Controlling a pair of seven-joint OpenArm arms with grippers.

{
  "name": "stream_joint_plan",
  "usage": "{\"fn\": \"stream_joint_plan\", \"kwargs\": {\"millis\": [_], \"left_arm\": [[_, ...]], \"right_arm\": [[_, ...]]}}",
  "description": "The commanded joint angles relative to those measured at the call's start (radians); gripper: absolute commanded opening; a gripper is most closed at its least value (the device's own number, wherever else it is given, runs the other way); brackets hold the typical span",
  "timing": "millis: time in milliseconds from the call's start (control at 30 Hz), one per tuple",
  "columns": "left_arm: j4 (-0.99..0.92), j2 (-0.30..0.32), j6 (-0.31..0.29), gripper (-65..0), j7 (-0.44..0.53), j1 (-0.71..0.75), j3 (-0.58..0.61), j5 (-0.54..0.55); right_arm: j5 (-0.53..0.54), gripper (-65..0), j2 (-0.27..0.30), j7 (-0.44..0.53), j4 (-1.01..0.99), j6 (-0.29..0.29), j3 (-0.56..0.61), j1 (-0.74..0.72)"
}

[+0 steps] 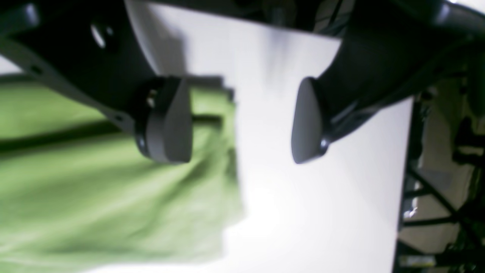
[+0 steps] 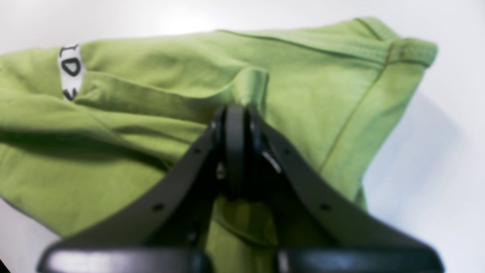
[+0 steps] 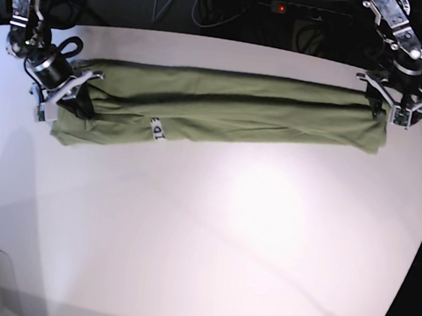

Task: Fold the T-shirt properly
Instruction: 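Adjust the strip ends with both grippers, straightening the folded edge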

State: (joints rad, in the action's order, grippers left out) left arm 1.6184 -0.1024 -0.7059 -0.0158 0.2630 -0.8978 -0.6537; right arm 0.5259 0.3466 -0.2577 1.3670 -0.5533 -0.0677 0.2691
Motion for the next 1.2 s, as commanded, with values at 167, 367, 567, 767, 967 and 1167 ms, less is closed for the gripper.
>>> {"fn": "stream_joint_plan", "kwargs": {"millis": [167,367,567,767,967,1167], "left_arm": [[0.004,0.008,0.008,-25.4,0.021,-0.02,-0.017,0.015],[-0.034,-0.013,0.008,-25.3,0.02,-0.061,-0.019,0.007],[-0.1,-0.013,0.008,-25.3,0.018,-0.072,-0.017,0.005],[-0.186,-0.012,0.008,-25.3,0.018,-0.075,-0.017,0.005],[-0.283,-0.004,0.008,-25.8,0.018,-0.101,-0.019,0.005],[-0.289,-0.004,0.008,-53.2,0.018,-0.101,-0.017,0.005]], "right_arm": [[-0.006,-64.3,0.015,-0.001,0.007,0.002,-0.005,-0.009],[-0.006,-64.3,0.019,-0.001,0.007,0.002,0.024,-0.011],[-0.006,-64.3,0.019,-0.001,0.007,0.002,0.029,-0.011],[-0.008,-64.3,0.021,-0.001,0.007,0.002,0.029,-0.012],[-0.008,-64.3,0.021,-0.001,0.007,0.002,0.029,-0.012],[-0.008,-64.3,0.035,-0.001,0.007,0.002,0.029,-0.011]]}}
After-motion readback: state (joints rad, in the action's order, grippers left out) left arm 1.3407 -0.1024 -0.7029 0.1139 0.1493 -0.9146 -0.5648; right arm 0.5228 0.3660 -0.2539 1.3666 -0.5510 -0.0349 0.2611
